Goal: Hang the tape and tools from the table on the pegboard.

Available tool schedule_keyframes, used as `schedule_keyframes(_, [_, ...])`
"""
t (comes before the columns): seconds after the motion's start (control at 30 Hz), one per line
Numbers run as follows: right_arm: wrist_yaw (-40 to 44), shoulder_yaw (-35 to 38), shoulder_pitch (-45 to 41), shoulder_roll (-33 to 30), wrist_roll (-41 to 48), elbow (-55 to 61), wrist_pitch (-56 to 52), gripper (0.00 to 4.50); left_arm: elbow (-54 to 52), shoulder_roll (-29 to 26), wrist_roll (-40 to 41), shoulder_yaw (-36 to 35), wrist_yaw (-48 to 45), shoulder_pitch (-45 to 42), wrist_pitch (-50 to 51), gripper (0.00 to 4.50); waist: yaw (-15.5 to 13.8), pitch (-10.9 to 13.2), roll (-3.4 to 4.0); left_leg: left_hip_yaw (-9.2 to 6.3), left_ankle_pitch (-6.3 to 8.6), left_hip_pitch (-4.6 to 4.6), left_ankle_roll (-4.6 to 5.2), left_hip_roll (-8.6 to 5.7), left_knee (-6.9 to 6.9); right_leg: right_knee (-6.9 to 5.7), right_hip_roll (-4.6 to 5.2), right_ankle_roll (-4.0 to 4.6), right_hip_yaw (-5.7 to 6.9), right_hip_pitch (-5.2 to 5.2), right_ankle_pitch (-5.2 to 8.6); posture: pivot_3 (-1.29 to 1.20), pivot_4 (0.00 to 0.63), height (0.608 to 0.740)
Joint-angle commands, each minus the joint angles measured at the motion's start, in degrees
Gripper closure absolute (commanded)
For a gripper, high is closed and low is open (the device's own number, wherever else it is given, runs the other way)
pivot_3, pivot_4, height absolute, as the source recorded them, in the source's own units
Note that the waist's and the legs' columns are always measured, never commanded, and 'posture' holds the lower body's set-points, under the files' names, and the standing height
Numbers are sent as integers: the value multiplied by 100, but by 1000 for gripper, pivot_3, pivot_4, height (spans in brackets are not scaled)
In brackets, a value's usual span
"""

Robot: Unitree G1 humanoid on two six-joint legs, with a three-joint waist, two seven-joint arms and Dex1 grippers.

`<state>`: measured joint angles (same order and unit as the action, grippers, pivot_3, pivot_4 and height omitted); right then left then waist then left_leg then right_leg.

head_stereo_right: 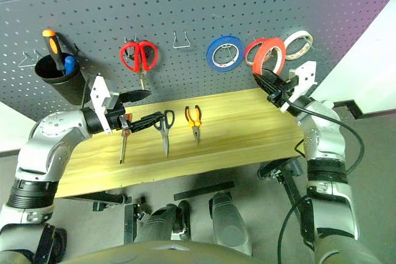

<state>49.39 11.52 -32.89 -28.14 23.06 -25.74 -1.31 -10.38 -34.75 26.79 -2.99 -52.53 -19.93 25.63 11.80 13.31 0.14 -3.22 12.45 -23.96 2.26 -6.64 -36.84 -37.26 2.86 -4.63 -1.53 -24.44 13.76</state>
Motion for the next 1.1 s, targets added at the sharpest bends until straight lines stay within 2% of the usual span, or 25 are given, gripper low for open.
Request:
schedule_keyframes(0.03, [-92, -2, -547, 50, -297, -637, 680, 3818, -282, -51, 94, -110, 52, 55, 24, 0, 3, 0, 0, 0, 0, 0, 0, 0, -1, -1, 0, 0, 0, 0, 0, -250, 172, 740])
schedule_keyframes(0.27, [-312, -152, -1234, 77, -885, -2095, 1681, 3818, -457, -84, 142, -174, 140, 147, 127, 0, -16, 0, 0, 0, 0, 0, 0, 0, -5, -5, -1, 0, 1, 0, 0, -222, 175, 740])
schedule_keyframes(0.5, [-499, -232, -1663, 211, -1223, -3173, 2226, 3818, -590, -103, 167, -204, 205, 223, 191, 0, -10, 0, 0, 0, -1, 1, -1, 0, -12, -12, -2, 0, 0, 2, -1, -205, 175, 740])
schedule_keyframes(0.53, [-578, -249, -1698, 215, -1302, -3296, 2331, 3094, -610, -101, 177, -203, 219, 234, 203, 0, -12, 0, 0, 0, -1, 1, -2, 0, -13, -16, -3, 1, 0, 1, -1, -202, 174, 740])
schedule_keyframes(0.57, [-560, -235, -1739, 231, -1305, -3410, 2340, 2885, -626, -103, 181, -203, 231, 243, 206, 0, -12, 0, 0, -1, -2, 1, -2, 0, -14, -19, -3, 1, 0, 1, -1, -200, 173, 740])
schedule_keyframes(0.83, [-381, -206, -1760, 273, -1311, -3596, 2440, 77, -703, -156, 221, -240, 281, 326, 230, 0, -9, 0, 0, -1, -2, 2, -3, 0, -19, -22, -4, 1, 0, 2, -1, -197, 169, 740])
schedule_keyframes(1.1, [71, -147, -1221, 234, -1122, -3213, 2146, 30, -682, -190, 236, -257, 265, 338, 201, 0, -28, -2, 0, -1, -2, 3, -4, 0, -20, -23, -4, 1, 1, 3, -1, -210, 160, 740])
